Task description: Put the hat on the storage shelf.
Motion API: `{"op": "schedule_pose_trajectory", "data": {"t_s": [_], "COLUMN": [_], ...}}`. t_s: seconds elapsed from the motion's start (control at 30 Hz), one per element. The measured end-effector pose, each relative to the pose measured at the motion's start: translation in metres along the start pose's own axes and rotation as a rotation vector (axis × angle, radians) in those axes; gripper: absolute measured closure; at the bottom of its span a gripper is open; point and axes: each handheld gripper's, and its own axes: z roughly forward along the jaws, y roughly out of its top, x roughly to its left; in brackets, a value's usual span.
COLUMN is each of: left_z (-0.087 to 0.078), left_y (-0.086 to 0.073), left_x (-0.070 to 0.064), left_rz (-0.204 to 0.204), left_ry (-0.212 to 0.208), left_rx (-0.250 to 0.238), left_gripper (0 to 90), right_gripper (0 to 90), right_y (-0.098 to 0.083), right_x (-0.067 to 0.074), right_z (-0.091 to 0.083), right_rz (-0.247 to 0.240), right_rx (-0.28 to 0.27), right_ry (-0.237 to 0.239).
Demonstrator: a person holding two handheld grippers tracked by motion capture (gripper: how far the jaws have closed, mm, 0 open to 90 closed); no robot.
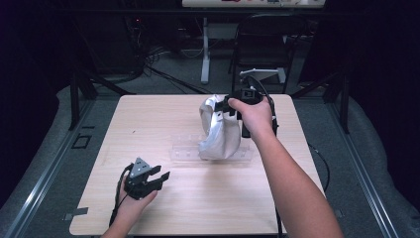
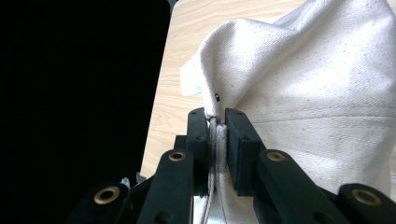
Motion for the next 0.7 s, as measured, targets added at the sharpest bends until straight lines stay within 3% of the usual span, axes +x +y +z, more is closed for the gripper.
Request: {"op": "schedule_pose_trajectory", "data": {"t_s": [0.13, 0.23, 0.7], "left_z": [0.0037, 0.0051, 0.0031], "left_y": [-0.0031, -0.0028, -0.0046], "left_x": [0.0049, 0.0049, 0.0058], "left_rz": [-0.032, -0.012, -0.008], "left_ry": [-0.004, 0.000, 0.006], "left_rx": [0.001, 0.003, 0.000], "left_gripper": [56.2, 55.8, 54.7], "right_gripper": [80.4, 80.1, 75.0], "right_y": [-0.0007, -0.0017, -0.0010], "right_x": [0.0008, -0.0005, -0.0033], "right_z": [0.0004, -0.0002, -0.0051], "right_rz": [-0.005, -0.003, 0.000], "right_rx": [0.002, 0.006, -0.008], "right_ry": [0.000, 0.001, 0.007]}}
